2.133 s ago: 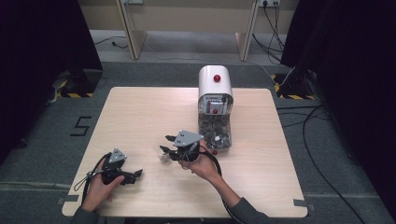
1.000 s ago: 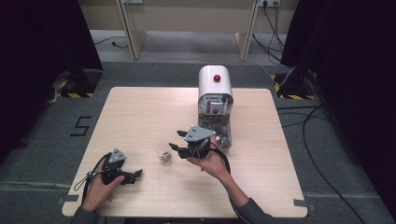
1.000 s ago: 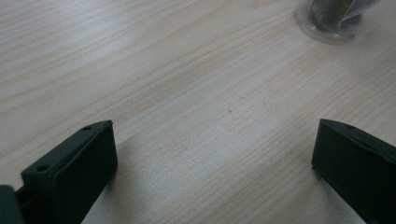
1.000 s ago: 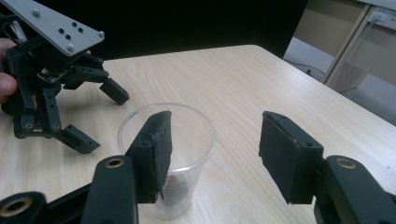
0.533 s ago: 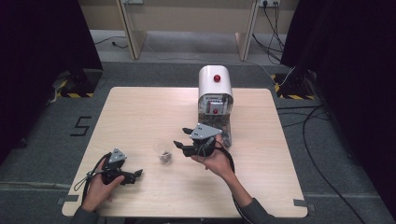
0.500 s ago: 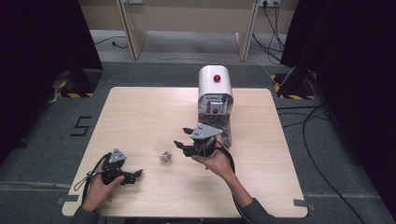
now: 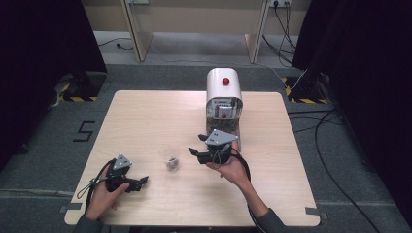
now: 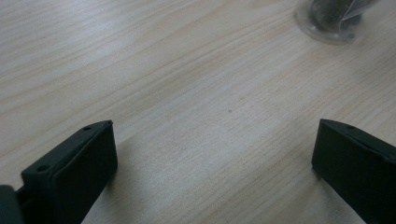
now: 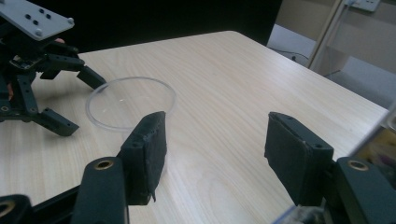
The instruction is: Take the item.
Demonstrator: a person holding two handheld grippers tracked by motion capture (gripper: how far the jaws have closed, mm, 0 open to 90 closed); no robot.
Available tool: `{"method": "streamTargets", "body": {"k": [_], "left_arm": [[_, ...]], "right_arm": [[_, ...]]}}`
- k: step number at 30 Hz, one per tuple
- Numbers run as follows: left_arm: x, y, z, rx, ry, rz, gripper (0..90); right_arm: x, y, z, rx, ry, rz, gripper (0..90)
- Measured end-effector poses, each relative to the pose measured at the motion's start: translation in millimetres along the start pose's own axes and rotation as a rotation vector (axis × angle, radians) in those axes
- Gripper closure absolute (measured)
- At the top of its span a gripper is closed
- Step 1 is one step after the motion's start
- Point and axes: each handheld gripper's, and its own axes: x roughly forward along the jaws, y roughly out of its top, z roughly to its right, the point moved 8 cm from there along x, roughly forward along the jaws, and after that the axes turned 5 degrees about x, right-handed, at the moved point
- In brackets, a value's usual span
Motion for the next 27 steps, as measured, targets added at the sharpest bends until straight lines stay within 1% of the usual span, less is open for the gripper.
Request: {"method": "streamTargets", "body": {"k": [3, 5, 7, 8, 9, 11, 15, 20, 23, 27], "left_arm": [[0.0, 0.0, 0.0, 0.0, 0.0, 0.0, 0.0], [0.0, 0.0, 0.0, 0.0, 0.0, 0.0, 0.0], [0.0, 0.0, -0.1, 0.0, 0.001, 0.0, 0.0], [0.0, 0.0, 0.0, 0.0, 0.0, 0.0, 0.0], [0.0, 0.0, 0.0, 0.0, 0.0, 0.0, 0.0], [0.0, 0.0, 0.0, 0.0, 0.0, 0.0, 0.0], [0.0, 0.0, 0.0, 0.0, 0.0, 0.0, 0.0], [0.0, 0.0, 0.0, 0.0, 0.0, 0.0, 0.0], [0.0, 0.0, 0.0, 0.0, 0.001, 0.0, 0.0], [0.0, 0.0, 0.0, 0.0, 0.0, 0.0, 0.0]], "right_arm": [[-3.6, -1.5, 5.3, 0.014, -0.01, 0.001, 38.9], [-5.6, -2.2, 7.8, 0.012, -0.014, 0.001, 38.5], [-7.8, -3.2, 8.7, 0.027, -0.015, 0.003, 38.2], [-9.0, -3.4, 10.3, 0.02, -0.02, 0.003, 37.9], [-9.9, -4.6, 10.8, 0.026, -0.023, 0.0, 37.7], [-10.2, -7.8, 12.3, 0.022, -0.024, 0.0, 37.4], [-13.6, -15.5, 16.9, 0.035, -0.036, -0.017, 36.4], [-23.8, -20.9, 26.3, 0.056, -0.057, -0.025, 35.2], [-31.0, -21.7, 33.0, 0.056, -0.075, -0.02, 34.3], [-37.9, -24.6, 38.0, 0.065, -0.09, -0.025, 33.4]]}}
